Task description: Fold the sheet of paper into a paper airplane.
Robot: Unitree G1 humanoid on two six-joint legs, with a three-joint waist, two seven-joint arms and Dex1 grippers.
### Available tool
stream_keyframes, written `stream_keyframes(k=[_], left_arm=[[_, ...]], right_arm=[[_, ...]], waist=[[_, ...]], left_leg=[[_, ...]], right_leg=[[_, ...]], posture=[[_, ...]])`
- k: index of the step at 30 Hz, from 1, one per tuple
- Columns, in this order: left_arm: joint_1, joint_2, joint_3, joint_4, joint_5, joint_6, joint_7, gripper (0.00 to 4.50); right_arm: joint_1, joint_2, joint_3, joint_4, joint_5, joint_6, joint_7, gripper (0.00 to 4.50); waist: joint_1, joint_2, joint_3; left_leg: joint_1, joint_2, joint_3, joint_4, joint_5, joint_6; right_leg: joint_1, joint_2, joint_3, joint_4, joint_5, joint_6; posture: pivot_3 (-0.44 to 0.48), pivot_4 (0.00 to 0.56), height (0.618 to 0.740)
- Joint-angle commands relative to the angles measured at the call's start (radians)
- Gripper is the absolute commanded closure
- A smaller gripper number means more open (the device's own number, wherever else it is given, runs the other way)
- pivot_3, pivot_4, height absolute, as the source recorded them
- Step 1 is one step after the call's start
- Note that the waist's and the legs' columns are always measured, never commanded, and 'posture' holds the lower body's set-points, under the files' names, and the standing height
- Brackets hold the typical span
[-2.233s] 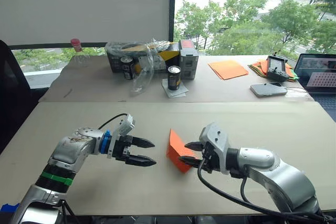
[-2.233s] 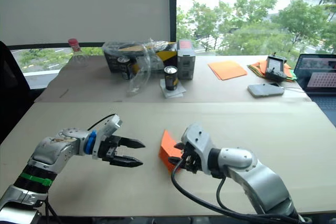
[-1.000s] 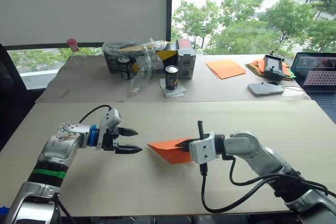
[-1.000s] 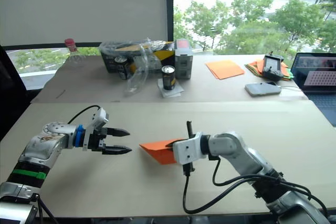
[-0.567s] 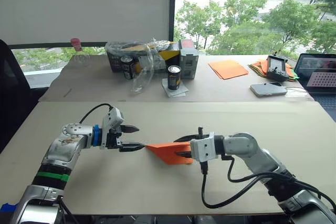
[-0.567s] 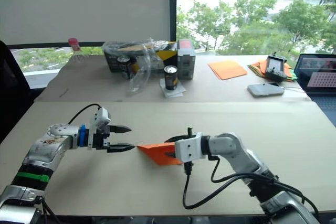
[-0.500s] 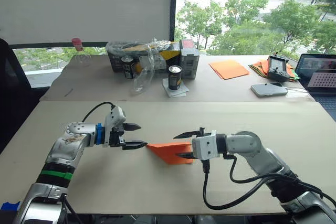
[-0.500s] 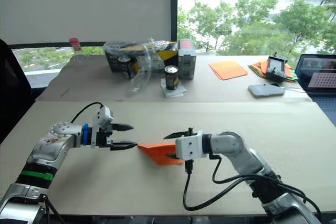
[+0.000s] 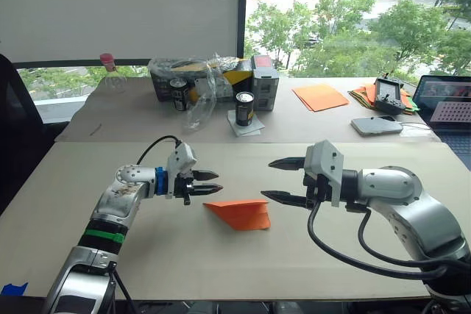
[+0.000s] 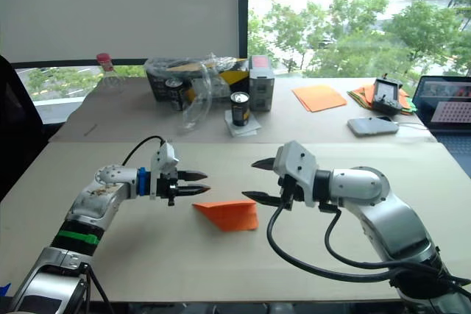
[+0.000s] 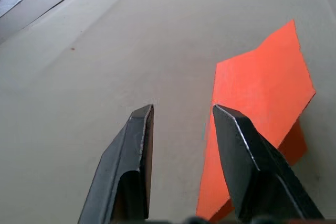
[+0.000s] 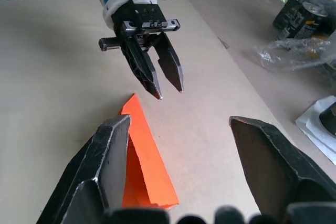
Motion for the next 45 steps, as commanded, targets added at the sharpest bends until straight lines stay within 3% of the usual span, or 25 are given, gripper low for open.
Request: stream_keyframes(k=[1, 2, 11, 15, 21, 34, 40, 45], left_arm=[[0.008, -0.016, -0.042, -0.002, 0.040, -0.059, -0.008, 4.20], [0.010, -0.019, -0.051, -0.006, 0.046, -0.065, -0.011, 4.47], [0.058, -0.014, -0.088, 0.009, 0.093, -0.131, -0.018, 4.47], [0.072, -0.002, -0.098, 0.021, 0.117, -0.173, -0.018, 4.47], [0.074, 0.001, -0.099, 0.035, 0.124, -0.197, -0.017, 4.47], [0.058, 0.016, -0.073, 0.042, 0.125, -0.198, -0.010, 4.47], [0.059, 0.021, -0.069, 0.041, 0.124, -0.198, -0.012, 4.50], [0.060, 0.024, -0.069, 0.044, 0.127, -0.201, -0.012, 4.50]], right_arm=[[0.018, 0.013, -0.021, -0.023, -0.005, 0.006, -0.028, 1.16], [0.029, 0.015, -0.018, -0.021, -0.009, 0.006, -0.032, 1.16], [0.132, 0.011, 0.037, -0.030, -0.065, -0.027, -0.023, 1.16], [0.174, -0.033, 0.110, 0.003, -0.178, -0.163, 0.031, 1.16], [0.144, -0.025, 0.195, 0.140, -0.345, -0.370, 0.053, 1.16], [0.032, 0.061, 0.197, 0.296, -0.348, -0.446, 0.132, 1.16], [0.035, 0.049, 0.186, 0.274, -0.324, -0.448, 0.185, 2.99], [0.052, 0.036, 0.219, 0.273, -0.375, -0.470, 0.199, 2.99]], waist=[[-0.001, 0.000, 0.000], [-0.001, 0.000, 0.000], [0.000, 0.000, 0.000], [-0.001, 0.000, 0.000], [-0.002, 0.000, 0.000], [-0.003, 0.000, 0.000], [-0.002, 0.000, 0.000], [-0.002, 0.000, 0.000]], left_leg=[[0.000, 0.000, 0.000, 0.000, 0.000, 0.000], [0.000, 0.000, 0.000, 0.000, 0.000, 0.000], [0.000, 0.000, 0.000, 0.000, 0.000, 0.000], [0.001, 0.000, 0.000, 0.000, 0.000, 0.000], [0.003, 0.000, 0.000, 0.000, 0.000, 0.000], [0.003, 0.000, 0.001, 0.000, 0.000, 0.000], [0.003, 0.000, 0.001, 0.000, 0.000, 0.000], [0.003, 0.000, 0.001, 0.000, 0.000, 0.000]], right_leg=[[0.000, 0.000, 0.000, 0.000, 0.000, 0.000], [0.000, 0.000, 0.000, 0.000, 0.000, 0.000], [0.000, 0.000, 0.000, 0.000, 0.000, 0.000], [0.000, 0.000, 0.000, 0.000, 0.000, 0.000], [0.002, 0.000, 0.000, 0.000, 0.000, 0.000], [0.001, 0.001, 0.000, 0.001, 0.000, 0.000], [0.001, 0.001, 0.000, 0.001, 0.000, 0.000], [0.002, 0.001, 0.000, 0.001, 0.000, 0.000]], posture=[[0.000, 0.150, 0.670], [0.000, 0.150, 0.670], [0.000, 0.150, 0.670], [0.000, 0.150, 0.670], [0.000, 0.150, 0.670], [0.000, 0.150, 0.670], [0.000, 0.150, 0.670], [0.000, 0.150, 0.670]])
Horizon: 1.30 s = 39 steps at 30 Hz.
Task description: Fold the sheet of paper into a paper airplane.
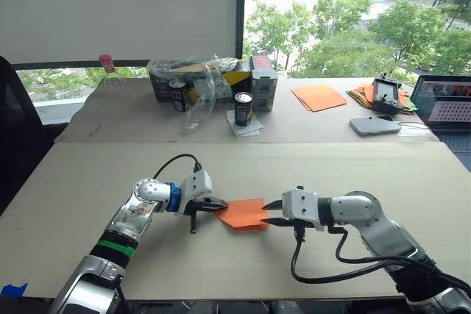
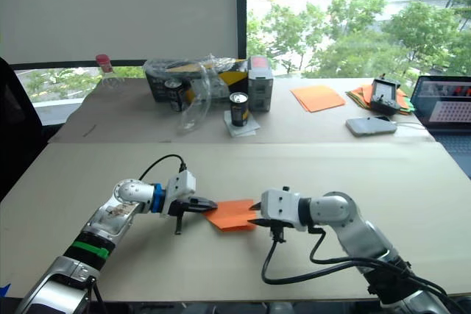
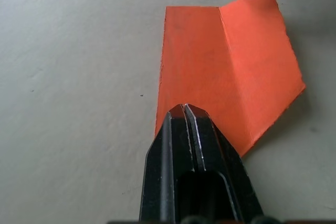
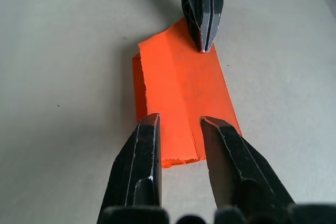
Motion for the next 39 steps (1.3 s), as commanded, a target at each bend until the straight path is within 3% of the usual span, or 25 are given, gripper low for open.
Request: stream_keyframes(k=[1, 17, 22, 27, 39], left_arm=[[0.001, 0.019, 0.001, 0.015, 0.021, 0.001, 0.001, 4.50], [-0.018, 0.017, -0.002, 0.032, 0.026, -0.004, -0.003, 4.50], [-0.016, 0.017, -0.004, 0.028, 0.025, 0.001, -0.006, 4.50], [-0.028, 0.017, -0.006, 0.039, 0.029, -0.010, -0.012, 4.50], [0.019, 0.012, -0.029, -0.028, 0.011, 0.015, -0.052, 4.50]], right_arm=[[0.007, 0.014, -0.007, -0.012, -0.003, -0.031, -0.002, 2.99], [-0.030, 0.049, -0.004, 0.092, -0.069, -0.104, -0.017, 2.99], [-0.050, 0.066, 0.003, 0.084, -0.055, -0.099, 0.001, 4.47], [-0.049, 0.060, 0.000, 0.077, -0.057, -0.101, 0.016, 4.47], [0.001, 0.071, 0.013, -0.131, 0.053, 0.197, 0.054, 4.47]], waist=[[-0.001, 0.000, 0.000], [0.000, 0.000, 0.000], [-0.001, 0.000, 0.000], [0.000, 0.000, 0.000], [0.000, 0.000, 0.000]], left_leg=[[0.000, 0.000, 0.000, 0.000, 0.000, 0.000], [0.000, 0.000, 0.000, 0.000, 0.000, 0.000], [0.000, 0.000, 0.000, 0.000, 0.000, 0.000], [0.000, 0.000, 0.000, 0.000, 0.000, 0.000], [-0.001, 0.000, 0.000, 0.000, 0.000, 0.000]], right_leg=[[0.000, 0.000, 0.000, 0.000, 0.000, 0.000], [0.000, 0.000, 0.000, 0.001, 0.000, 0.000], [0.000, 0.000, 0.000, 0.001, 0.000, 0.000], [0.000, 0.000, 0.000, 0.001, 0.000, 0.000], [-0.001, 0.000, 0.000, 0.001, 0.000, 0.000]], posture=[[0.000, 0.150, 0.670], [0.000, 0.150, 0.670], [0.000, 0.150, 0.670], [0.000, 0.150, 0.670], [0.000, 0.150, 0.670]])
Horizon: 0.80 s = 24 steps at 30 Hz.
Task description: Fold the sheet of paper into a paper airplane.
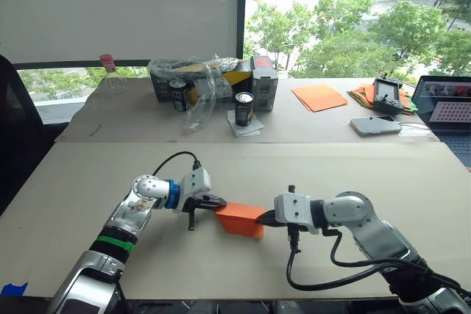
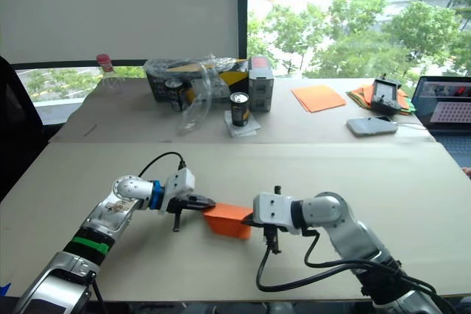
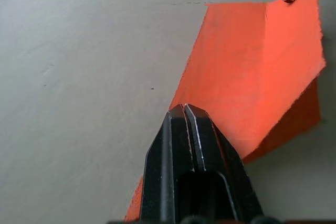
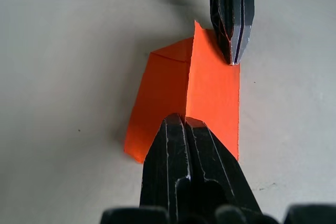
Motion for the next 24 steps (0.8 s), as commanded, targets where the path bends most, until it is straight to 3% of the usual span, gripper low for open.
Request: stream_keyframes(k=[1, 11, 24], left_arm=[[0.060, 0.009, -0.031, -0.077, -0.010, 0.041, -0.033, 4.50], [0.102, 0.014, -0.035, -0.158, -0.026, 0.093, -0.038, 4.50], [0.084, 0.047, -0.001, -0.116, -0.018, 0.068, -0.018, 4.50]], right_arm=[[0.000, 0.000, -0.006, -0.068, 0.041, 0.070, 0.009, 4.47], [-0.048, 0.050, -0.030, -0.015, 0.140, 0.231, 0.030, 4.47], [-0.139, 0.041, -0.003, 0.181, 0.152, 0.230, 0.119, 4.47]], waist=[[0.000, 0.000, 0.000], [-0.001, 0.000, 0.000], [-0.001, 0.000, 0.000]], left_leg=[[0.000, 0.000, 0.000, 0.000, 0.000, 0.000], [0.001, 0.000, 0.000, 0.000, 0.000, 0.000], [0.001, 0.000, 0.000, 0.000, 0.000, 0.000]], right_leg=[[0.000, 0.000, 0.000, 0.000, 0.000, 0.000], [0.000, 0.000, 0.000, 0.000, 0.000, 0.000], [0.000, 0.000, 0.000, 0.000, 0.000, 0.000]], posture=[[0.000, 0.150, 0.670], [0.000, 0.150, 0.670], [0.000, 0.150, 0.670]])
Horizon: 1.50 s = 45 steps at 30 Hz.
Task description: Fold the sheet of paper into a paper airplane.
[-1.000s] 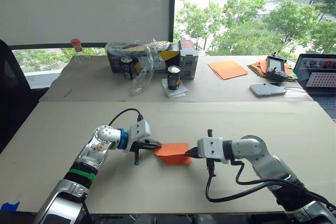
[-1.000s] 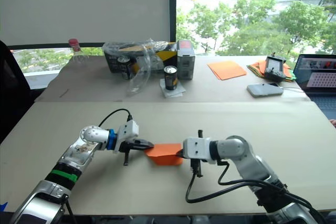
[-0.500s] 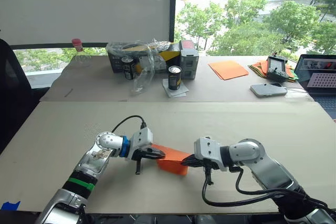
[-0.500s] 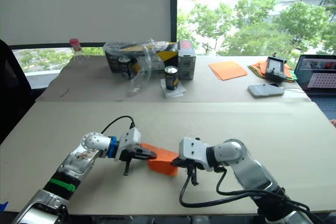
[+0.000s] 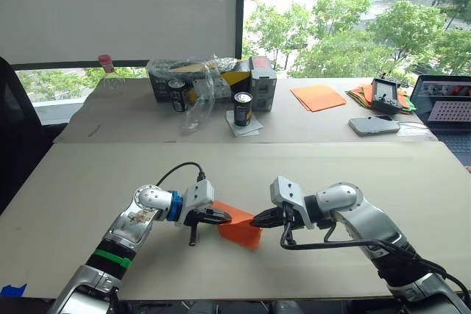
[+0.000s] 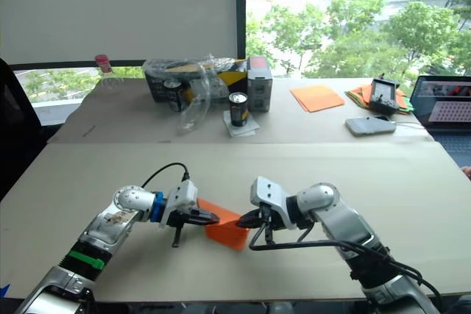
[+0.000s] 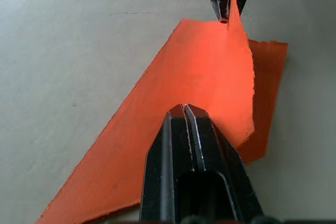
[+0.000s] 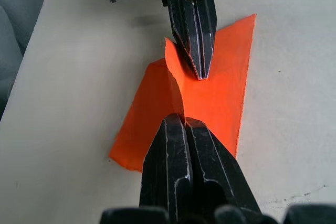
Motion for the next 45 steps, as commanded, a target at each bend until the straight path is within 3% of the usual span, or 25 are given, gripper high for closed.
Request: stream_keyframes(k=[1, 9, 22, 28, 34, 45], left_arm=[[-0.002, 0.026, 0.010, 0.024, 0.022, -0.010, 0.011, 4.50], [-0.012, 0.037, 0.020, 0.039, 0.020, -0.017, 0.017, 4.50], [-0.029, 0.023, 0.051, 0.051, 0.015, -0.040, 0.071, 4.50], [-0.016, -0.003, 0.152, -0.028, -0.116, -0.022, 0.071, 4.50], [0.055, 0.011, 0.146, -0.159, -0.195, 0.059, 0.024, 4.50], [0.084, -0.009, 0.008, -0.057, -0.011, -0.078, 0.058, 4.50]], right_arm=[[-0.015, -0.009, -0.002, 0.025, -0.004, -0.012, 0.008, 4.47], [-0.025, 0.036, -0.060, 0.091, 0.034, -0.003, -0.030, 4.47], [-0.047, 0.034, -0.002, 0.175, -0.021, 0.027, -0.022, 4.47], [-0.041, 0.050, 0.011, 0.192, -0.037, 0.034, -0.057, 4.47], [-0.023, 0.052, 0.032, 0.173, -0.045, 0.042, -0.067, 4.47], [-0.013, 0.036, 0.034, 0.155, -0.066, 0.027, -0.073, 4.47]], waist=[[0.000, 0.000, 0.000], [0.000, 0.000, 0.000], [0.002, 0.000, 0.000], [-0.003, 0.000, 0.000], [-0.007, 0.000, 0.000], [-0.005, 0.000, 0.000]], left_leg=[[0.000, 0.000, 0.000, 0.000, 0.000, 0.000], [0.000, 0.000, 0.000, 0.000, 0.000, 0.000], [0.000, 0.000, 0.000, 0.000, 0.000, 0.000], [0.000, 0.000, 0.000, 0.000, 0.000, 0.000], [0.001, 0.000, 0.000, -0.001, 0.000, 0.000], [0.002, 0.001, 0.000, -0.001, 0.000, -0.001]], right_leg=[[0.000, 0.000, 0.000, 0.000, 0.000, 0.000], [0.000, 0.000, 0.000, 0.000, 0.000, 0.000], [0.000, 0.000, 0.000, 0.000, 0.000, 0.000], [0.000, 0.000, 0.000, 0.000, 0.000, 0.000], [0.000, 0.000, 0.000, 0.000, 0.000, 0.000], [0.001, 0.000, 0.000, 0.000, 0.000, 0.000]], posture=[[0.000, 0.150, 0.670], [0.000, 0.150, 0.670], [0.000, 0.150, 0.670], [0.000, 0.150, 0.670], [0.000, 0.150, 0.670], [0.000, 0.150, 0.670]])
